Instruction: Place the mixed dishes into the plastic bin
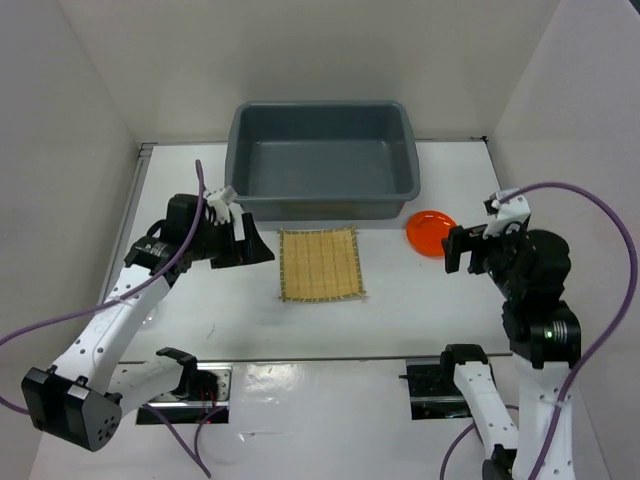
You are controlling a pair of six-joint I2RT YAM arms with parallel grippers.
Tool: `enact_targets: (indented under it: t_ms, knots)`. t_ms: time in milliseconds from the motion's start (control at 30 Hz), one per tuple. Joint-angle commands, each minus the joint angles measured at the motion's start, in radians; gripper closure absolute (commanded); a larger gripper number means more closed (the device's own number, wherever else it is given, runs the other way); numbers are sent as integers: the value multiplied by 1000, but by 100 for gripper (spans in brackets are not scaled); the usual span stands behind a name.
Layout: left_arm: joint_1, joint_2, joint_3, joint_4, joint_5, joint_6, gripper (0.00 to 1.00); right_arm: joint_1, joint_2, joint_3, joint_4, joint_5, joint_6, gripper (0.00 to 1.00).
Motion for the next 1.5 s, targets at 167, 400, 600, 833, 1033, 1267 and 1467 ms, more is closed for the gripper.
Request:
enact_targets:
  t_ms: [167,400,600,833,1033,1267,1467]
  knots:
    - [-65,124,7,52,12,-6,0,3,98,-2,-19,-94,-62,1]
    - [-74,397,-35,127,160,5,0,79,317,-12,27,-226,-10,8]
    - [-74,455,-56,233,226,-69,0,115,455,-1,114,-392,161,2]
    - [-45,464,-56,253,182,-69,0,73,536,-255,358,-621,583,2]
    - [-25,524,-56,254,159,-44,0,99,618,-271,329,-500,569,2]
    - [-25,593,-65,282,150,-44,0,153,802,-280,443,-476,675,2]
    - [-25,645,-87,311,127,-44,8,179,969,-254,452,-435,589,2]
